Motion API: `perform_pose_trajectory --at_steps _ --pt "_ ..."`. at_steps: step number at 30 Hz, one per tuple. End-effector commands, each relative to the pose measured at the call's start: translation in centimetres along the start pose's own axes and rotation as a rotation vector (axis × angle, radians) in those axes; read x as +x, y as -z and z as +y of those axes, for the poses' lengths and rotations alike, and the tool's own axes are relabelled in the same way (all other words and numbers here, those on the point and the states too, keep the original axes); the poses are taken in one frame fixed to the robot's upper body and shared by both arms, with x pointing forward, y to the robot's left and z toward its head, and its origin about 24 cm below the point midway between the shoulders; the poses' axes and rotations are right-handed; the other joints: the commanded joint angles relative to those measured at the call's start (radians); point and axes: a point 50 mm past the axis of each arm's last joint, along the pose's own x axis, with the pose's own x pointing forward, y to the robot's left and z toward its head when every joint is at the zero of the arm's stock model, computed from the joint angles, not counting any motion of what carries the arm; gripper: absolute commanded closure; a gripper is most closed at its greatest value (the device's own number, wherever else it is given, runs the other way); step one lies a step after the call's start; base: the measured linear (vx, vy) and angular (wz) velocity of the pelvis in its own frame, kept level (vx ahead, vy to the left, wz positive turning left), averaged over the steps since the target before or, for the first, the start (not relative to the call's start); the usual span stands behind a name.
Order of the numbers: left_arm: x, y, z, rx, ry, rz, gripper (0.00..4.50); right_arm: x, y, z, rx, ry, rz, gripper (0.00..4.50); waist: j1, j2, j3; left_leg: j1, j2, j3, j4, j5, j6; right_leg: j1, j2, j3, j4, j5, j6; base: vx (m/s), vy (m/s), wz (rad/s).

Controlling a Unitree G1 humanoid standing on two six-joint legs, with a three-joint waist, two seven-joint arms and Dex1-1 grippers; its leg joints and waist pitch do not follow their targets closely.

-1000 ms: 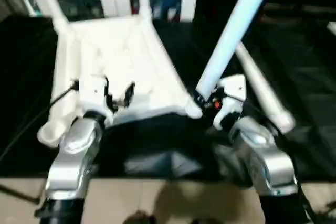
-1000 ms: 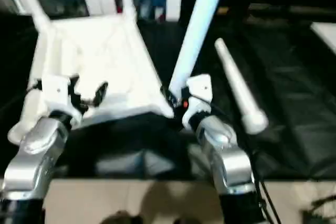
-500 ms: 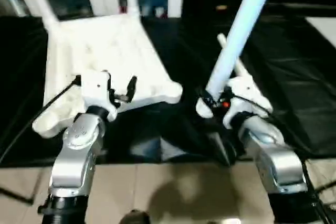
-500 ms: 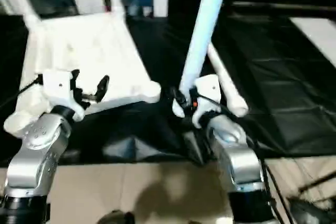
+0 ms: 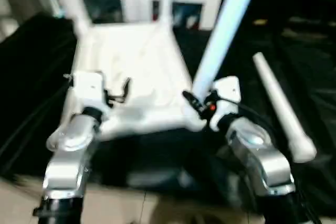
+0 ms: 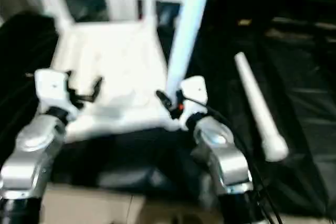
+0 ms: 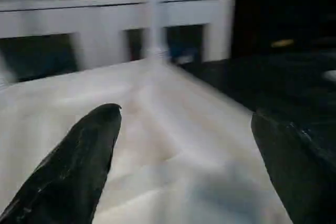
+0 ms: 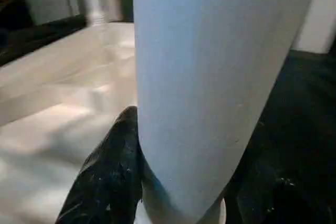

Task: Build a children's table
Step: Move to table

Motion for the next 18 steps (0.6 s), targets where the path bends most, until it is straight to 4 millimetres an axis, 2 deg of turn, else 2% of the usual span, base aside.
perform_pose_trajectory --at_steps 1,2,3,4,5,6,7,8,9,10,11,12,13,14,15,16,17,18 --pt "-0.4 -0.3 -0.2 -0.017 0.059 -0.023 0.07 0.0 -1.0 -0.1 -0.002 0.021 -0.050 2.64 0.039 -0.017 -0.070 -0.100 0.021 -0.054 0.056 0.001 0.020 0.175 -0.174 0.184 -0.153 -0.599 -0.175 0.239 -0.141 0.25" --pt "-0.5 -0.3 -0.6 -0.043 0.098 -0.019 0.07 -0.1 -1.1 -0.2 -0.001 0.028 -0.055 2.64 0.041 -0.014 -0.074 -0.123 0.025 -0.069 0.060 0.063 -0.006 0.188 -0.162 0.179 -0.130 -0.435 -0.210 0.228 -0.067 0.14" --pt "-0.8 0.0 -1.2 -0.056 0.169 -0.015 0.07 -0.3 -1.3 -0.4 0.000 0.033 -0.063 2.64 0.049 0.004 -0.078 -0.152 0.043 -0.092 0.069 0.174 -0.052 0.190 -0.164 0.179 -0.097 0.027 -0.299 0.198 -0.024 0.15" --pt "-0.9 0.1 -1.4 -0.057 0.197 -0.011 0.07 -0.4 -1.4 -0.5 -0.001 0.033 -0.067 2.64 0.052 0.012 -0.083 -0.179 0.074 -0.111 0.036 0.332 -0.079 0.184 -0.147 0.144 -0.041 0.610 -0.329 0.198 -0.024 0.15" --pt "-1.1 0.3 -1.7 -0.055 0.229 0.006 0.07 -0.5 -1.4 -0.5 -0.001 0.031 -0.070 2.64 0.055 0.020 -0.083 -0.181 0.086 -0.109 0.003 0.400 -0.087 0.167 -0.111 0.113 -0.017 0.799 -0.304 0.000 0.000 0.00" --pt "-1.2 0.7 -1.8 -0.040 0.244 0.028 0.07 -0.7 -1.5 -0.6 -0.003 0.034 -0.069 2.64 0.056 0.057 -0.091 -0.160 0.106 -0.094 -0.091 0.606 -0.073 0.130 -0.020 0.028 0.030 0.903 -0.197 -0.100 -0.023 0.02" --pt "-1.2 0.8 -1.8 -0.031 0.241 0.036 0.07 -0.7 -1.5 -0.7 -0.003 0.037 -0.067 2.64 0.046 0.082 -0.094 -0.123 0.180 -0.116 -0.067 0.731 0.023 0.061 0.009 -0.006 0.044 0.700 -0.110 -0.100 -0.023 0.02" --pt "-1.2 1.0 -1.7 -0.036 0.225 0.046 0.07 -0.9 -1.4 -0.8 -0.015 0.045 -0.057 2.64 0.037 0.096 -0.102 -0.101 0.242 -0.148 -0.068 0.755 0.079 0.035 -0.031 0.001 0.055 0.510 -0.094 0.000 0.000 0.00" --pt "-1.2 1.2 -1.7 -0.035 0.204 0.048 0.07 -1.1 -1.3 -1.1 -0.014 0.065 -0.049 2.64 0.041 0.096 -0.100 -0.083 0.281 -0.167 -0.077 0.717 0.145 0.009 -0.081 0.021 0.026 0.221 -0.110 0.022 0.051 0.07" --pt "-1.2 1.3 -1.6 -0.027 0.193 0.046 0.07 -1.3 -1.3 -1.2 -0.008 0.073 -0.052 2.64 0.042 0.087 -0.093 -0.097 0.259 -0.146 -0.080 0.635 0.145 0.015 -0.087 0.023 0.005 0.183 -0.132 0.022 0.051 0.07" --pt "-1.3 1.4 -1.6 -0.033 0.179 0.043 0.07 -1.4 -1.3 -1.3 -0.007 0.075 -0.051 2.64 0.053 0.070 -0.080 -0.138 0.190 -0.085 -0.083 0.405 0.104 0.042 -0.092 0.023 -0.030 0.170 -0.201 -0.028 0.067 0.04" --pt "-1.3 1.4 -1.6 -0.039 0.169 0.042 0.07 -1.5 -1.3 -1.2 -0.008 0.075 -0.049 2.64 0.069 0.055 -0.072 -0.150 0.169 -0.054 -0.095 0.210 0.031 0.065 -0.102 0.028 -0.056 0.103 -0.224 -0.061 0.054 0.05" --pt "-1.4 1.6 -1.8 -0.060 0.169 0.046 0.07 -1.7 -1.3 -1.1 -0.010 0.068 -0.048 2.64 0.073 0.056 -0.065 -0.101 0.181 -0.008 -0.081 0.028 -0.077 0.027 -0.069 0.073 -0.103 -0.094 -0.183 -0.061 0.054 0.05" --pt "-1.4 1.6 -1.8 -0.057 0.169 0.045 0.07 -1.7 -1.3 -1.1 -0.008 0.064 -0.047 2.64 0.079 0.045 -0.055 -0.090 0.172 0.006 -0.078 -0.054 -0.133 0.024 -0.065 0.087 -0.110 -0.222 -0.160 -0.080 0.050 -0.12" --pt "-1.4 1.6 -1.9 -0.057 0.174 0.043 0.07 -1.7 -1.3 -1.0 -0.007 0.062 -0.046 2.64 0.080 0.033 -0.041 -0.099 0.160 0.020 -0.077 -0.122 -0.192 0.041 -0.068 0.127 -0.133 -0.460 -0.105 -0.081 0.073 -0.48" --pt "-1.4 1.5 -2.0 -0.055 0.176 0.041 0.07 -1.8 -1.3 -1.0 -0.007 0.061 -0.046 2.64 0.091 0.024 -0.032 -0.096 0.156 0.015 -0.060 -0.149 -0.167 0.043 -0.095 0.178 -0.161 -0.640 -0.056 -0.081 0.073 -0.48" --pt "-1.5 1.5 -2.0 -0.059 0.173 0.041 0.07 -1.8 -1.3 -0.9 -0.012 0.058 -0.045 2.64 0.101 0.029 -0.035 -0.095 0.159 0.004 -0.055 -0.131 -0.150 0.047 -0.107 0.197 -0.167 -0.682 -0.039 -0.060 0.118 -0.64" --pt "-1.5 1.5 -2.0 -0.059 0.173 0.041 0.07 -1.8 -1.3 -0.9 -0.012 0.058 -0.045 2.64 0.104 0.024 -0.032 -0.104 0.154 -0.002 -0.045 -0.118 -0.128 0.054 -0.115 0.219 -0.175 -0.715 -0.025 -0.043 0.181 -0.72"
